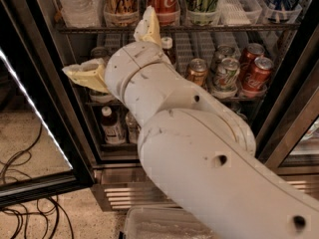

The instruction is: Pick orange can from top shelf of fridge

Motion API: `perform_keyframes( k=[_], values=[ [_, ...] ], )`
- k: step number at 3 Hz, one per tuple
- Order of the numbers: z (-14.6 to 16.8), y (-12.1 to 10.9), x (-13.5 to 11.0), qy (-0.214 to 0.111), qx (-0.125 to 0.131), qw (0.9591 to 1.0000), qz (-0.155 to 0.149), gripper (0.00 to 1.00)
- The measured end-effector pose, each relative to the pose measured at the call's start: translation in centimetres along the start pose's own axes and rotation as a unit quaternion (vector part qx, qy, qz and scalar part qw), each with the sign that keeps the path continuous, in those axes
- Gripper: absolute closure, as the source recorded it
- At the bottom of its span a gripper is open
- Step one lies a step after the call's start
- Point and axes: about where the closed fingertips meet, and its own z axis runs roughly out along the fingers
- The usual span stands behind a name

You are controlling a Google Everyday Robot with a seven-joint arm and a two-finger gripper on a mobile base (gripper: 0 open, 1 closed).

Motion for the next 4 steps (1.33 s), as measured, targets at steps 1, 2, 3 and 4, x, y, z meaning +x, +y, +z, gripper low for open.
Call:
perform_keyframes(
  k=[1, 2, 3, 4],
  values=[
    [1.2, 0.0, -0.2, -0.019, 0.022, 0.9995, 0.012, 0.00],
    [3.2, -1.4, 0.7, -0.031, 0.060, 0.9970, 0.038, 0.01],
    [6.2, -2.2, 0.9, -0.042, 0.075, 0.9949, 0.053, 0.15],
    [8.8, -2.7, 0.7, -0.054, 0.080, 0.9935, 0.061, 0.21]
  ],
)
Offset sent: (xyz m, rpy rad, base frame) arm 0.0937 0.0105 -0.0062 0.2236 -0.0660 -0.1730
